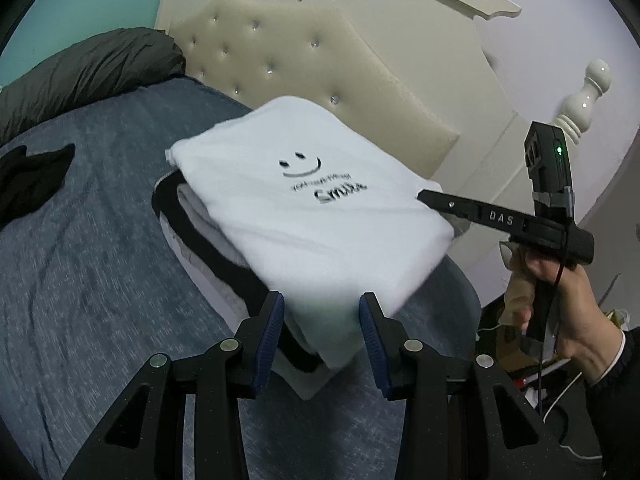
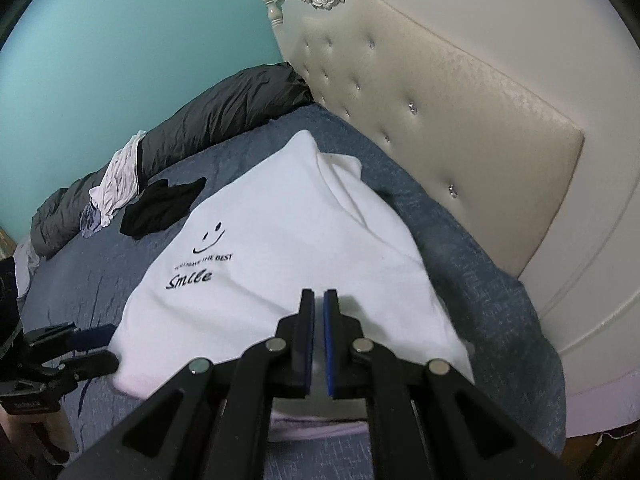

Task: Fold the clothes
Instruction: 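Open both grippers and release the shirt on top of the stack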

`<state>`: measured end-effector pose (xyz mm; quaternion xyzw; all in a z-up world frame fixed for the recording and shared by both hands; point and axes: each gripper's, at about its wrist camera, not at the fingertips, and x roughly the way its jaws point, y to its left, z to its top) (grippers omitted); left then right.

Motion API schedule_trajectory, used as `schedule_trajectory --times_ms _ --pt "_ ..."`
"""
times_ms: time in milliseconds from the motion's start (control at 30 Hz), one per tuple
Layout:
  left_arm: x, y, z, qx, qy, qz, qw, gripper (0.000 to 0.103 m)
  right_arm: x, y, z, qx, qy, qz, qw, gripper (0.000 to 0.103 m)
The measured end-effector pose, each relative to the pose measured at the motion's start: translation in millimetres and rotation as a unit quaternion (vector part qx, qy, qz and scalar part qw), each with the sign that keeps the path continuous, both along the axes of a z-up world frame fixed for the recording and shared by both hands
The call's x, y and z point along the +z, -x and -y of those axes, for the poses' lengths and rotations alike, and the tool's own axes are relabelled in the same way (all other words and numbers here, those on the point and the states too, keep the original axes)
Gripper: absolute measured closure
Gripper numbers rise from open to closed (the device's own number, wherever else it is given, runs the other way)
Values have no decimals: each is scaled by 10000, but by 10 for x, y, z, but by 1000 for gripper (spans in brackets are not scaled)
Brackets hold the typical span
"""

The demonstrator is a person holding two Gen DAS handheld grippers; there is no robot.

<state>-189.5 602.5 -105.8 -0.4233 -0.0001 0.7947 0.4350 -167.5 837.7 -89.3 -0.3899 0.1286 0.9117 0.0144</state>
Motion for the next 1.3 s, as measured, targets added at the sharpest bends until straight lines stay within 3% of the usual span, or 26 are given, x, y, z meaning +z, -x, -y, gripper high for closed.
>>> schedule_trajectory --times_ms 167,267,467,800,1067,1300 --pt "115 14 74 159 -203 -114 9996 61 42 -60 -14 -33 54 -47 10000 101" --pt "217 214 130 521 -229 -254 9981 61 80 -70 -33 -45 100 -104 9999 101" --pt "75 605 23 838 260 -256 9958 61 52 -45 -14 -66 144 -85 9998 101" --pt "-314 466 69 522 659 86 9964 67 42 -23 -21 -54 158 -80 9998 101" --pt "106 391 203 740 243 -226 9967 66 92 -76 -6 -110 178 -165 9996 101" --pt "109 155 -20 329 480 -318 9978 66 88 -144 98 -62 136 -126 9998 101"
